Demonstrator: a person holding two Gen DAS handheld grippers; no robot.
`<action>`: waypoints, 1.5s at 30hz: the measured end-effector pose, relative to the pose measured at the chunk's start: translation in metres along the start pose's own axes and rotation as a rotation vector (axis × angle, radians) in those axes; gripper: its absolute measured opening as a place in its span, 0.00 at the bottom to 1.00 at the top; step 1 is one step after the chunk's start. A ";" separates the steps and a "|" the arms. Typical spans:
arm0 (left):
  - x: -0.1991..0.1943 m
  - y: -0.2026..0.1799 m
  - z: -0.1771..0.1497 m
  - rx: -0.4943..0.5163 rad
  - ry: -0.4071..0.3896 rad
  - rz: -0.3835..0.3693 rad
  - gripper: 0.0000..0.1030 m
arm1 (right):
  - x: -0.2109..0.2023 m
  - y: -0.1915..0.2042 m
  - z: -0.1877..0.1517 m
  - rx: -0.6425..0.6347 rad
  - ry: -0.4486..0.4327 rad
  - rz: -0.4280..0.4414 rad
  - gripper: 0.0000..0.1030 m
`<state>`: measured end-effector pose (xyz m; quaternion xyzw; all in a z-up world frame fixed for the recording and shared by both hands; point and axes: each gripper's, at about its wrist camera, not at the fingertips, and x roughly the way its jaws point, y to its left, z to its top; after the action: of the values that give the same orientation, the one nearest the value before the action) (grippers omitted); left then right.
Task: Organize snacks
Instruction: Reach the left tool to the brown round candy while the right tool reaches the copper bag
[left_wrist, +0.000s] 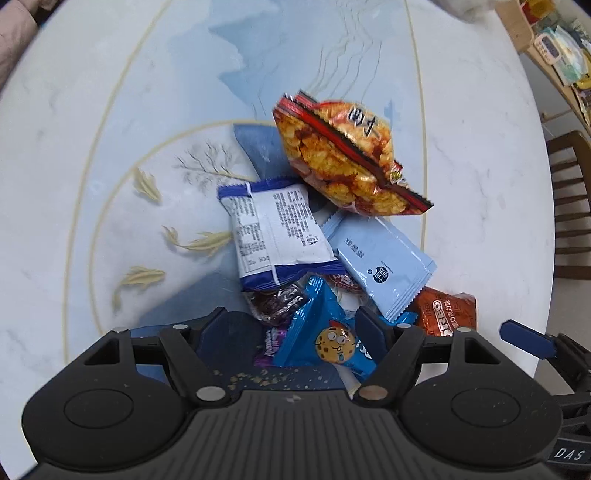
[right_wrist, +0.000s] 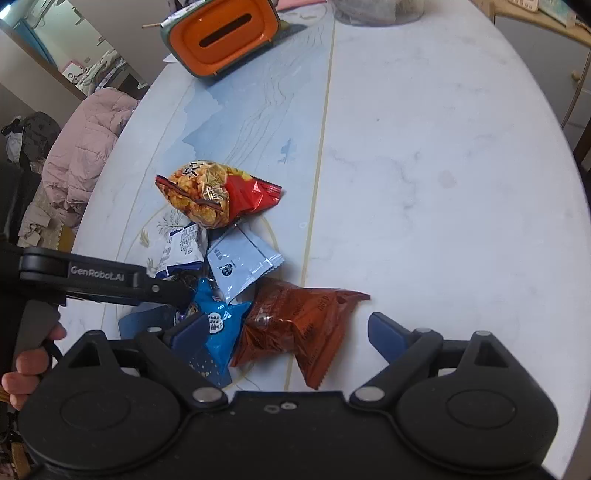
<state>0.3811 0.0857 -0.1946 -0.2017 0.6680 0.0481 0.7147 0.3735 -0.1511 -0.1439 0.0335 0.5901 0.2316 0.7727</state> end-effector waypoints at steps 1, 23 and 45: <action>0.004 0.000 0.002 0.000 0.007 0.005 0.73 | 0.003 0.000 0.001 0.000 0.004 0.001 0.89; 0.021 0.024 0.014 -0.113 0.041 -0.072 0.41 | 0.033 0.000 0.001 -0.016 0.040 -0.005 0.69; -0.011 0.058 -0.018 -0.163 0.005 -0.106 0.12 | -0.014 -0.007 -0.021 -0.014 -0.044 0.013 0.48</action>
<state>0.3434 0.1343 -0.1978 -0.2943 0.6522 0.0639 0.6957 0.3534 -0.1673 -0.1402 0.0369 0.5712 0.2400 0.7841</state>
